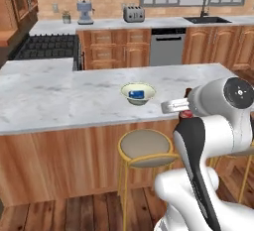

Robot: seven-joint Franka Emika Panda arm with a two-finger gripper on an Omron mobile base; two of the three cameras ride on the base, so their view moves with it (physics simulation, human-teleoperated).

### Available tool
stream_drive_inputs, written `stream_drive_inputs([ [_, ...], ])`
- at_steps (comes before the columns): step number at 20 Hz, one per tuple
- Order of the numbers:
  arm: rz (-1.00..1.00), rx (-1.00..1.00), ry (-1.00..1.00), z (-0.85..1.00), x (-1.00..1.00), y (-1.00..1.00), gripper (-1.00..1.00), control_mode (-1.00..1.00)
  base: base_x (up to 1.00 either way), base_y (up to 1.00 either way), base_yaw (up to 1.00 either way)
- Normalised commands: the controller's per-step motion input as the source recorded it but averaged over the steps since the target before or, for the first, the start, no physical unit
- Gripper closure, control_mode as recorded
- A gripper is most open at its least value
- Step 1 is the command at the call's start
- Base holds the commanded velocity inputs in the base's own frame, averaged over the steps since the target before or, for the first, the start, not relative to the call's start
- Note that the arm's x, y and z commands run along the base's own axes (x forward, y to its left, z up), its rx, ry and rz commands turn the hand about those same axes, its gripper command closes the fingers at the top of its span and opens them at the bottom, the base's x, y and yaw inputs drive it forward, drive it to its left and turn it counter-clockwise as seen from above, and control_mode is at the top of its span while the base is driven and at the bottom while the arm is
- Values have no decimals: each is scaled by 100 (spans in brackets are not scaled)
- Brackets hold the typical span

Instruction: Open the fridge, grab two sodas, and place both sodas inside the bowl with ice on the dining counter.

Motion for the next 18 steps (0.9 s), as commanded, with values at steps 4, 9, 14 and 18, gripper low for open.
stream_drive_inputs([
  [4, 0, 0, 0, 0, 0, 0, 100, 100, 78, 70, -43],
  [9, 0, 0, 0, 0, 0, 0, 100, 100, 97, 75, -28],
  [14, -1, 0, 4, -1, 20, 7, 100, -100, 80, 45, -9],
  [18, -5, 0, 20, -7, 100, 30, 100, -100, 0, 0, 0],
])
